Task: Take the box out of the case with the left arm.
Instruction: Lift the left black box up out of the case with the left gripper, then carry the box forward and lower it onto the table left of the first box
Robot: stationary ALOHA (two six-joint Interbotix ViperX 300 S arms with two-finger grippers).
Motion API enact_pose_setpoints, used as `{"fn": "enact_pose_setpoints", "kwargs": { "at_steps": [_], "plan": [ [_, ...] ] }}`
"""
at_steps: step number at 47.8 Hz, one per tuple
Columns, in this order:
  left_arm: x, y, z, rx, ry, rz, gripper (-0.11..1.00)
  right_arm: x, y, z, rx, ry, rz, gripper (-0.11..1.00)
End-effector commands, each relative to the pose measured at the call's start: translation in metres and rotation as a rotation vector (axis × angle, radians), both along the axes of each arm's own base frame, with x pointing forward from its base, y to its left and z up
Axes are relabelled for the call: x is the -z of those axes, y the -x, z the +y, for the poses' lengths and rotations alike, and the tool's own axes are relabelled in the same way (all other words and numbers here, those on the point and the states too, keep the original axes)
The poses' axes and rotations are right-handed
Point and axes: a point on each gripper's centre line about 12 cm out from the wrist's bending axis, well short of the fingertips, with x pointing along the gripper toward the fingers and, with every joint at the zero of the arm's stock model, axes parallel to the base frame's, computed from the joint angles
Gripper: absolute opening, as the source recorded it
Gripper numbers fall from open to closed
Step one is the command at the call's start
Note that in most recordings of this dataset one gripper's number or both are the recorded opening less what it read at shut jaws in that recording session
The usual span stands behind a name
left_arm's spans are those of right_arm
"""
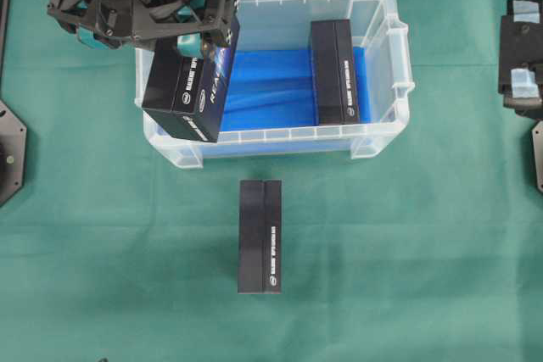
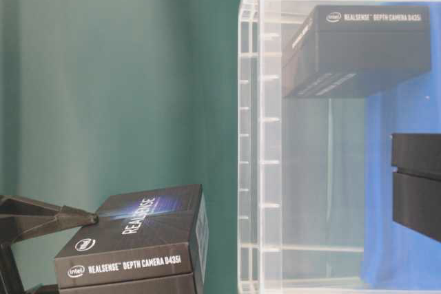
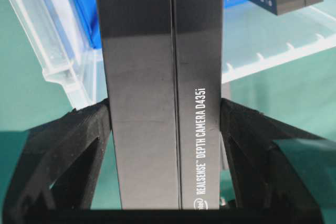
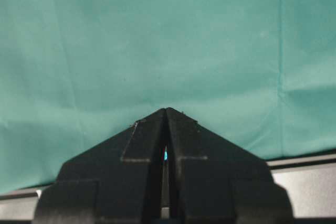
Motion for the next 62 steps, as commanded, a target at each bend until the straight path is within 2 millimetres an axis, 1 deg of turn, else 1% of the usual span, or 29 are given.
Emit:
{"fn": "enact_pose_setpoints", "kwargs": {
  "at_steps": [1,10,15,23,37,54,59,62],
  "plan": [
    [-0.014,0.004,-0.001,-0.002,-0.008,-0.045,0.62,-0.003,-0.001,0.0,-0.002,-0.001,-0.012,-0.01],
    [-0.014,0.004,-0.004,0.005,-0.007,-0.046,0.62,-0.003,-0.001,0.0,-0.002,-0.001,-0.012,-0.01],
    [-0.014,0.003,-0.01,-0.001,0.0,-0.046,0.62,-0.003,-0.001,0.0,-0.002,-0.001,-0.014,-0.01],
    [-0.013,0.004,-0.025,0.003,0.018,-0.027,0.62,-0.003,-0.001,0.0,-0.002,-0.001,-0.012,-0.01],
    [-0.012,0.007,-0.068,0.018,0.056,0.009,0.62,-0.003,-0.001,0.0,-0.002,-0.001,-0.012,-0.01],
    [-0.007,0.017,-0.134,0.015,0.112,0.034,0.62,-0.003,-0.001,0.0,-0.002,-0.001,-0.012,-0.01],
    [-0.006,0.021,-0.148,0.002,0.127,0.038,0.62,-0.003,-0.001,0.0,-0.002,-0.001,-0.012,-0.01],
    [-0.005,0.022,-0.152,-0.003,0.133,0.042,0.62,-0.003,-0.001,0.0,-0.002,-0.001,-0.014,-0.01]
  ]
}}
